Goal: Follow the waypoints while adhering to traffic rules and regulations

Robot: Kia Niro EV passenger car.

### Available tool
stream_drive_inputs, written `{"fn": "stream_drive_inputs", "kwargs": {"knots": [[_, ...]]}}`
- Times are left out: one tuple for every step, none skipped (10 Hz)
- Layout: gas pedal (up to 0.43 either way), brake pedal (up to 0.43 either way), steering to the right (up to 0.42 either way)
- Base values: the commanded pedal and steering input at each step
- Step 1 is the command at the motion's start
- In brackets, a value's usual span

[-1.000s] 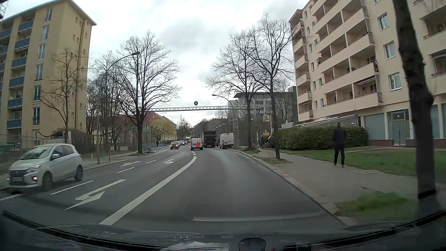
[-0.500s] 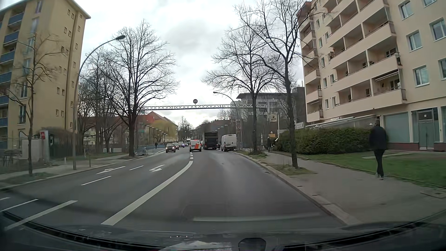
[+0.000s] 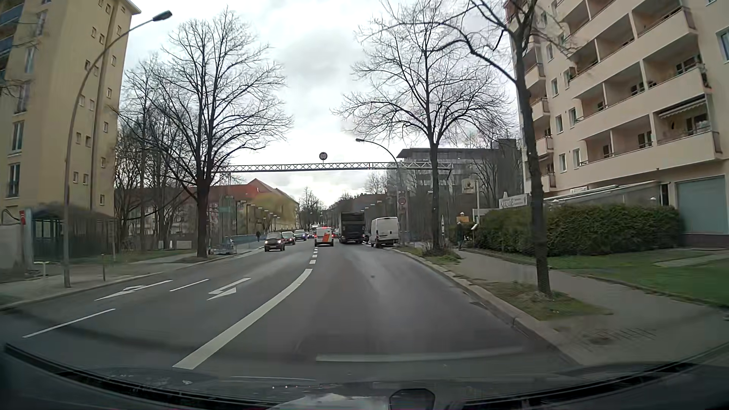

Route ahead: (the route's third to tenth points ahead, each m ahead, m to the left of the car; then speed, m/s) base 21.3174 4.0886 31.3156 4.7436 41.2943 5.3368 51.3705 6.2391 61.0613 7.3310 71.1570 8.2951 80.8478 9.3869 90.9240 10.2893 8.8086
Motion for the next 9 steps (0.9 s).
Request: {"fn": "stream_drive_inputs", "kwargs": {"knots": [[0.169, 0.012, -0.023], [0.13, 0.012, -0.023], [0.079, 0.012, -0.023], [0.059, 0.012, -0.024], [0.059, 0.012, -0.03], [0.067, 0.012, -0.032], [0.067, 0.012, -0.032], [0.079, 0.012, -0.032], [0.079, 0.012, -0.031]]}}
